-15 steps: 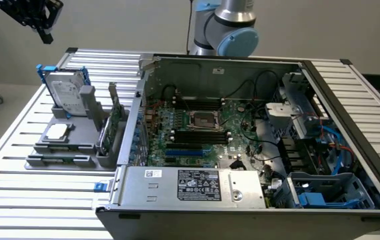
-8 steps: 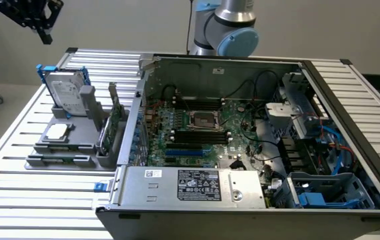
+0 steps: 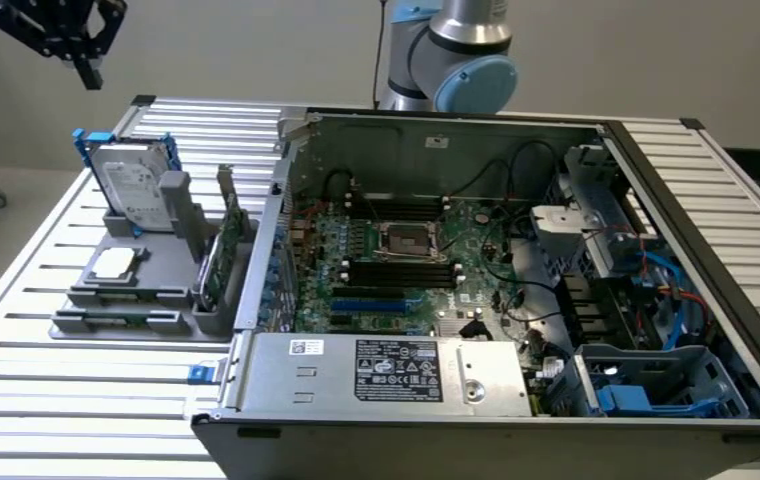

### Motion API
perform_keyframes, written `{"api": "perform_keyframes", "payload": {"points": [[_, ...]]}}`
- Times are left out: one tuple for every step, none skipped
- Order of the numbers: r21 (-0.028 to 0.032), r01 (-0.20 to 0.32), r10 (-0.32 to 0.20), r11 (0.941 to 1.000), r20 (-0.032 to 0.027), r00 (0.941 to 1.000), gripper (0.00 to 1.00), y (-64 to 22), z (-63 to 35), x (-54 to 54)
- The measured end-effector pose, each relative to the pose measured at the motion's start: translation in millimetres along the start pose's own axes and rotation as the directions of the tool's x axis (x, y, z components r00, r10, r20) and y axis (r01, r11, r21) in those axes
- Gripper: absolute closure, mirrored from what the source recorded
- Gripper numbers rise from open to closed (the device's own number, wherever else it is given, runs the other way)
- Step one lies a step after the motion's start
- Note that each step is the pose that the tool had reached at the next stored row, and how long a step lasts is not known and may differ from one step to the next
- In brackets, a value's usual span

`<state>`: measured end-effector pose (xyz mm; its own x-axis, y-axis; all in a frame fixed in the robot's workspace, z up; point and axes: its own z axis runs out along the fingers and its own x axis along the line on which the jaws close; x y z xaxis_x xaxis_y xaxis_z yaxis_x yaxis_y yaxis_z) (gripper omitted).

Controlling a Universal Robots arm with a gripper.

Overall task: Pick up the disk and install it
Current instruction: 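Pick up the disk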

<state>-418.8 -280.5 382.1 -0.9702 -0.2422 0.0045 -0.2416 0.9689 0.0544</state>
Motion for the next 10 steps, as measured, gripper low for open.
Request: {"api": "perform_keyframes", "payload": {"points": [[0.0006, 0.019, -0.019, 0.9998, -0.0011, 0.9998, 0.89, 0.0, 0.0, 0.0], [0.0009, 0.037, -0.037, 0.9993, -0.0022, 0.9993, 0.89, 0.1, 0.0, 0.0], [0.0012, 0.055, -0.055, 0.9985, -0.0033, 0.9985, 0.89, 0.0, 0.0, 0.0], [0.0014, 0.073, -0.073, 0.9973, -0.0043, 0.9973, 0.89, 0.1, 0.0, 0.0], [0.0015, 0.091, -0.091, 0.9958, -0.0053, 0.9958, 0.89, 0.0, 0.0, 0.0], [0.0017, 0.109, -0.109, 0.994, -0.0063, 0.994, 0.89, 0.1, 0.0, 0.0], [0.0018, 0.127, -0.127, 0.9919, -0.0074, 0.9919, 0.89, 0.1, 0.0, 0.0], [0.0019, 0.145, -0.145, 0.9895, -0.0085, 0.9894, 0.89, 0.0, 0.0, 0.0], [0.002, 0.162, -0.162, 0.9867, -0.0095, 0.9867, 0.89, 0.1, 0.0, 0.0], [0.002, 0.181, -0.181, 0.9834, -0.0106, 0.9834, 0.89, 0.1, 0.0, 0.0]]}}
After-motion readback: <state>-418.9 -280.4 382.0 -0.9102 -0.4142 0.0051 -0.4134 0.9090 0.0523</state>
